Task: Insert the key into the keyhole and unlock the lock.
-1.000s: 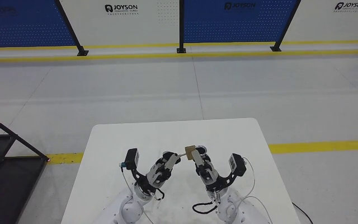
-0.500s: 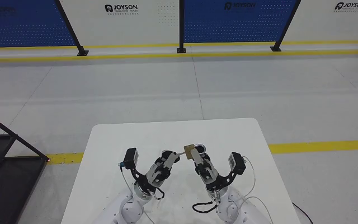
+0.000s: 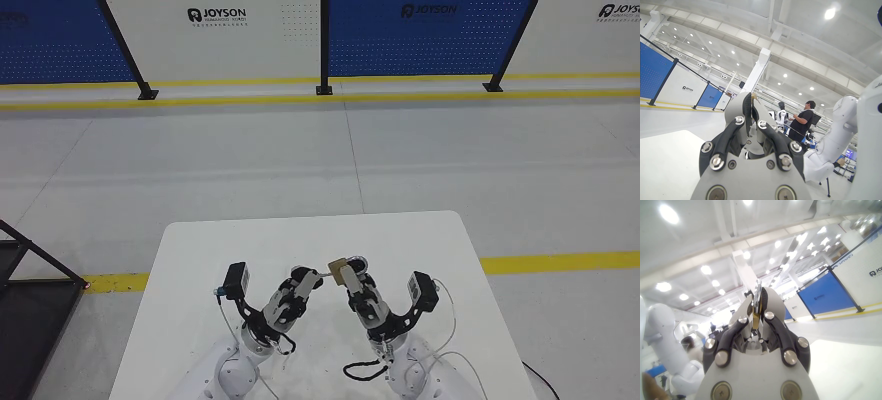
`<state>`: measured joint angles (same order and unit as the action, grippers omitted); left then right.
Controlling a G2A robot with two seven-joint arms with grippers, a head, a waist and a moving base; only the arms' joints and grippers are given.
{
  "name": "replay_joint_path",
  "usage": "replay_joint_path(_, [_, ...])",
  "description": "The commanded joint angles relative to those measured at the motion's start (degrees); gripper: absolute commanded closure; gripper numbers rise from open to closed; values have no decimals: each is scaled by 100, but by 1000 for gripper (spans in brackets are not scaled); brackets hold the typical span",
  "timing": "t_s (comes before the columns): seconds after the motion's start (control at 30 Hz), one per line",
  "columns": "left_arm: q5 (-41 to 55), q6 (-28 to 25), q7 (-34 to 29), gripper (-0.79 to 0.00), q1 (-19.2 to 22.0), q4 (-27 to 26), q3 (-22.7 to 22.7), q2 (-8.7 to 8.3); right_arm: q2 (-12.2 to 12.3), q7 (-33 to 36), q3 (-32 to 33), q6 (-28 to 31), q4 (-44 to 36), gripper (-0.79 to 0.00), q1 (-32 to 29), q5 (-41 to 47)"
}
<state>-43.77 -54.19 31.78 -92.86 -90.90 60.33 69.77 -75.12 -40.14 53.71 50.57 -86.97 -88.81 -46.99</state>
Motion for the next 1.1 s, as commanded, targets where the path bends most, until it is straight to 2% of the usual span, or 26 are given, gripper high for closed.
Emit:
replay_joint_path(0.0, [14, -5, -3, 0, -6, -6, 9, 5, -8, -8, 4, 10, -4, 0, -2, 18])
replay_joint_path(0.53, [190, -94, -79, 0, 17, 26, -29, 76, -117, -439, 7, 157, 52, 0, -62, 79])
replay_joint_path(0.87, [256, -164, -119, 0, 41, 66, -36, 93, -151, -473, -5, 120, 94, 0, -43, 54])
replay_joint_path(1.07, [433, -18, -351, 0, 19, -68, -52, 106, -151, -473, -5, 120, 94, 0, -43, 54])
